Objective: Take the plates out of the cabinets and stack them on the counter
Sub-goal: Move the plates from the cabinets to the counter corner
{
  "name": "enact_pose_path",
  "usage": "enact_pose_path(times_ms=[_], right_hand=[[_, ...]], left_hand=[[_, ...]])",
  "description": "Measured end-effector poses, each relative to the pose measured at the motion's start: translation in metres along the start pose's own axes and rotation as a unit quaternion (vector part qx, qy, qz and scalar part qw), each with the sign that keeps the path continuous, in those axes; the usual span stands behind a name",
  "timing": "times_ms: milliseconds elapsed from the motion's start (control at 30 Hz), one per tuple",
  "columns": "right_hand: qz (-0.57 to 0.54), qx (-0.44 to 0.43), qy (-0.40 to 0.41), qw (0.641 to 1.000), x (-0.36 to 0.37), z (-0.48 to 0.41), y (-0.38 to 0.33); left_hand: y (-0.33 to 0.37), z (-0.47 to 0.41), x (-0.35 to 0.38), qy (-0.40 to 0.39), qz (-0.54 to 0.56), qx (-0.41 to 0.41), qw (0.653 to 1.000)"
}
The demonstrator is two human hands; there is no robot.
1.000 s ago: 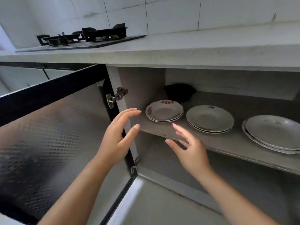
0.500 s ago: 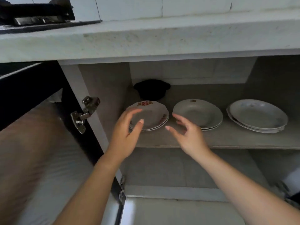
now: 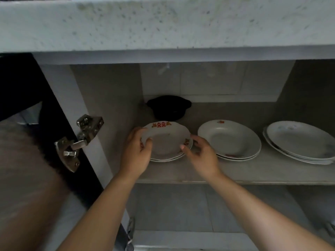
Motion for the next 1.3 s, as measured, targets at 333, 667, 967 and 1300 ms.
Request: enact_pose_path(times_ms=[333, 667, 967, 1300], right_hand=[[0.056, -0.05, -0.009, 0.997, 0.006, -0.016, 0.022], [0.023, -0.046, -0.005, 0.999, 0.018, -0.024, 0.034], [0.005, -0.026, -0.012, 1.0, 0.019, -0.023, 0.033], [-0.06, 0.003, -0.045, 0.997, 0.008, -0.012, 0.041]], left_hand=[[-0.022, -0.014, 0.019, -0.005, -0.048, -0.04, 0.998], [-0.036, -0.015, 0.032, -0.016, 0.026, -0.17, 0.985], [-0.024, -0.018, 0.036, -0.011, 0.029, -0.201, 0.979], [0.001, 0.019, 0.025, 0.007, 0.065, -0.224, 0.972]])
Point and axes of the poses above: each hand's wrist, its own z-axis away from the middle knuckle, its own x-axis out of the palm, y = z × x, the point moved 2 cm from there along -z, towards the middle knuckle, and after that the axes turned 11 degrees about -z, right-handed, at the moved point
